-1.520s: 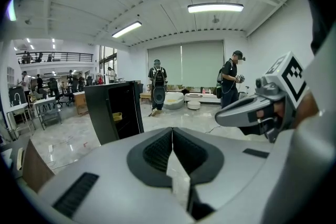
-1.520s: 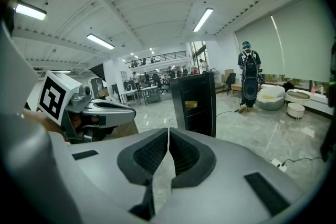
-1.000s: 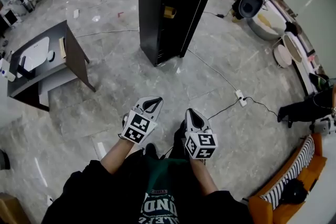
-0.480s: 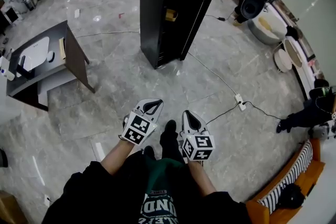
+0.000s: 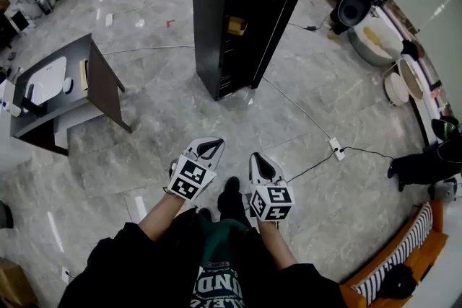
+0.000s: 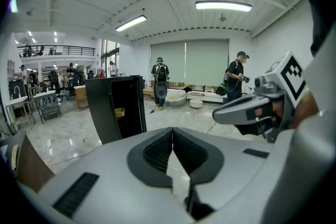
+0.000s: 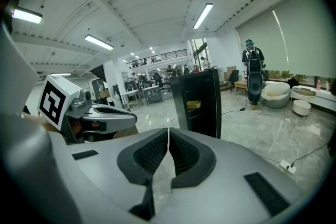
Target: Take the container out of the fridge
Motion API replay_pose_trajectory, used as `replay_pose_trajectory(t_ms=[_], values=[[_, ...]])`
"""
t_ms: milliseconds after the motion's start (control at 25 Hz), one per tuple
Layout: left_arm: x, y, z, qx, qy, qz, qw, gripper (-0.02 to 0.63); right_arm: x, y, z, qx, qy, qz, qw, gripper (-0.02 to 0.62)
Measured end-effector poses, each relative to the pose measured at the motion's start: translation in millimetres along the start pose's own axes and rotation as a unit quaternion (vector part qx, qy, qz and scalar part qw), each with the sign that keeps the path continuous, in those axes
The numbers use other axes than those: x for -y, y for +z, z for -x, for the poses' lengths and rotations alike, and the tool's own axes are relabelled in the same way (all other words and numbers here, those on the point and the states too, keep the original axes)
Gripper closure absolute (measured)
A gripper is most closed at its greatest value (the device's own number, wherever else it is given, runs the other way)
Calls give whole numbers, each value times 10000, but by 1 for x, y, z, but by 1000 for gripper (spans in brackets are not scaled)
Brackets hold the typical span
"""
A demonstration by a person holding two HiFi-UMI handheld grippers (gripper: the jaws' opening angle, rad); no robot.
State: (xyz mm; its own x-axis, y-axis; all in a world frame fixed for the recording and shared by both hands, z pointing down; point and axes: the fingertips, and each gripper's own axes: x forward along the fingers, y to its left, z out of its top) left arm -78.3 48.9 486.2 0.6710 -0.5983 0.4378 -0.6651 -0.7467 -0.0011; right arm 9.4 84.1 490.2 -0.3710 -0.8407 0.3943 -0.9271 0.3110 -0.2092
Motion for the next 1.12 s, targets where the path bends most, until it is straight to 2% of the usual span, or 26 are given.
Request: replay_pose_trajectory(t_ms=[600, 1120], values=[[-53, 53, -103, -123, 338, 93, 9993, 592, 82, 61, -92, -104, 504, 91, 9986, 560], [-65, 72, -155, -228, 467, 218, 9984, 592, 131, 79, -121, -218, 722, 130, 9971, 560]])
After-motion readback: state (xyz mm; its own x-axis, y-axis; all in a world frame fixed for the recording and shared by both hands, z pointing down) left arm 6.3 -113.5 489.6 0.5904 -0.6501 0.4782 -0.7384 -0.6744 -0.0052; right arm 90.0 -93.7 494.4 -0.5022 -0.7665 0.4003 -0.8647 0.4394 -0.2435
